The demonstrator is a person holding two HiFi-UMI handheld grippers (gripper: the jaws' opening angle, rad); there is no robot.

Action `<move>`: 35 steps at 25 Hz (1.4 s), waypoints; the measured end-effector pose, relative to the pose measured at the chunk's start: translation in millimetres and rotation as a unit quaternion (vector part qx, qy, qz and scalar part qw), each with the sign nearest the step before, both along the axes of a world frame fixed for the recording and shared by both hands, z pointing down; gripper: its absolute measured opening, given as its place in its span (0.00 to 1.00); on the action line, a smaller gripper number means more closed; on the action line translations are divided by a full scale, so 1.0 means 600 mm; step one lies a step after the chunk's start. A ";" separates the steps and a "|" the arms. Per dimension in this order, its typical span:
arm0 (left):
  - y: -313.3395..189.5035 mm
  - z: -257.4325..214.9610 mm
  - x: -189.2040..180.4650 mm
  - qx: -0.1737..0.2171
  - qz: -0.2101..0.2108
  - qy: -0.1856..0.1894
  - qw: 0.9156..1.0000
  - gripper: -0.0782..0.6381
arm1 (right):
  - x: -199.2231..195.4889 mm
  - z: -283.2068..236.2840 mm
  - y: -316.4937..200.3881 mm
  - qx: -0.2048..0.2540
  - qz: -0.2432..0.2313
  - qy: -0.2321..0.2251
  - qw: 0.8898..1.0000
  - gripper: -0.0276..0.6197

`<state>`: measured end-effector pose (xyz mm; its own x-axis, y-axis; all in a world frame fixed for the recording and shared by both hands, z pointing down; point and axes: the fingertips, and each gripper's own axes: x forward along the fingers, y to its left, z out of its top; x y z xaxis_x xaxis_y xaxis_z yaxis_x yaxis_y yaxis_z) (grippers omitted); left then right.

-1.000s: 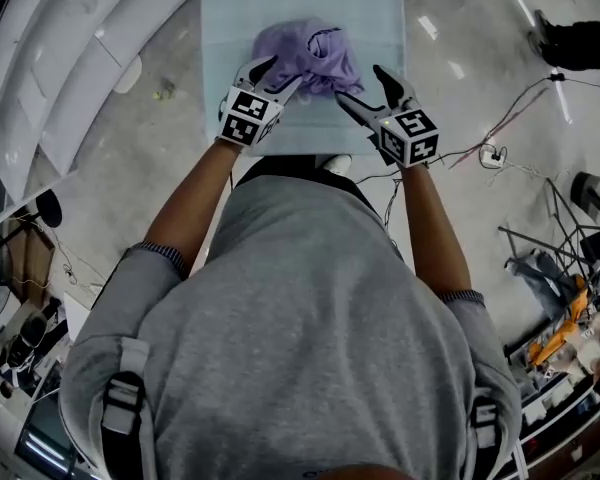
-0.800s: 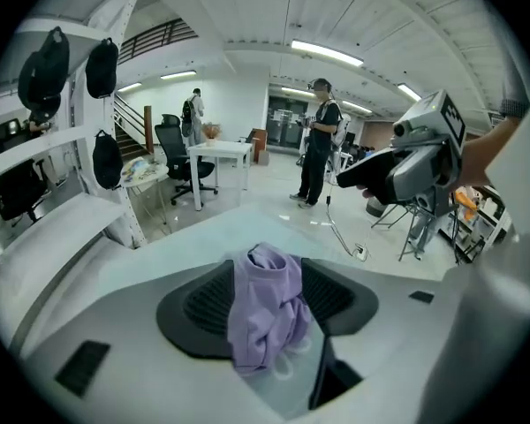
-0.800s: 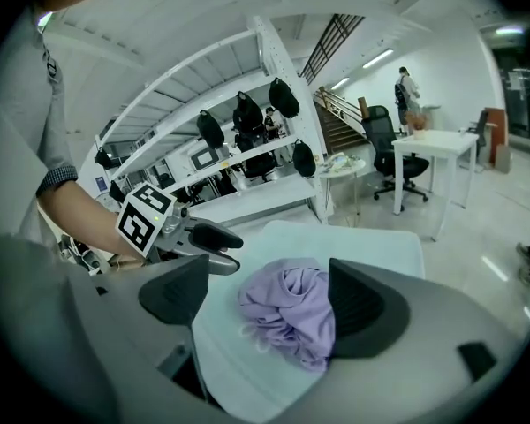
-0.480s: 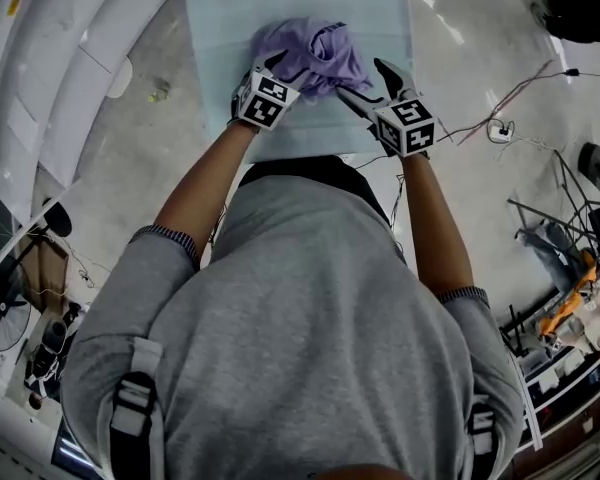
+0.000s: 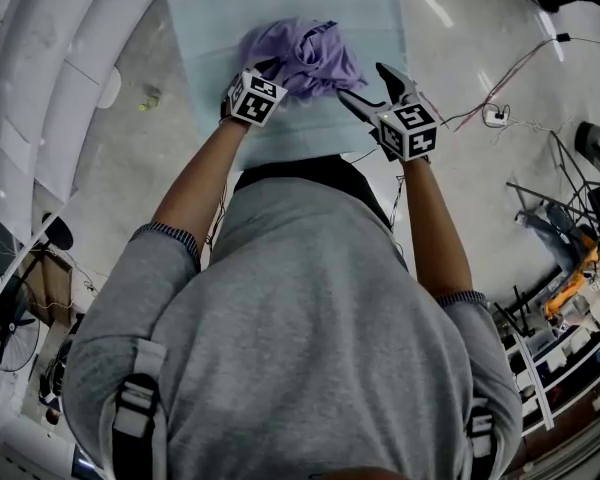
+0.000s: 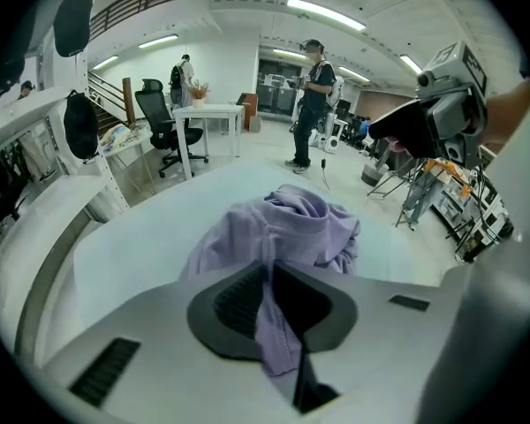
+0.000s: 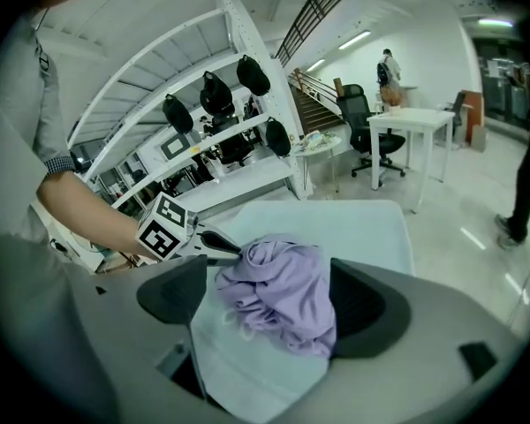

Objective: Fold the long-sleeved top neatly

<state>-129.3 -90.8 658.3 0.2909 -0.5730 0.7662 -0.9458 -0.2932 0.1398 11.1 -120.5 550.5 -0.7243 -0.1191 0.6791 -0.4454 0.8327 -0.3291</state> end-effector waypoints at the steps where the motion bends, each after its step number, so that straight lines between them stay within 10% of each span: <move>1: 0.001 -0.003 -0.004 0.005 -0.001 0.001 1.000 0.16 | 0.002 -0.001 0.000 -0.001 0.003 0.001 1.000 0.74; 27: 0.000 -0.416 -0.064 0.233 -0.101 -0.075 0.964 0.15 | -0.012 0.127 0.001 -0.011 -0.117 0.037 0.992 0.70; 35: 0.008 -0.460 -0.059 0.251 -0.113 -0.094 0.957 0.15 | -0.019 0.184 -0.020 0.009 -0.152 0.059 0.987 0.52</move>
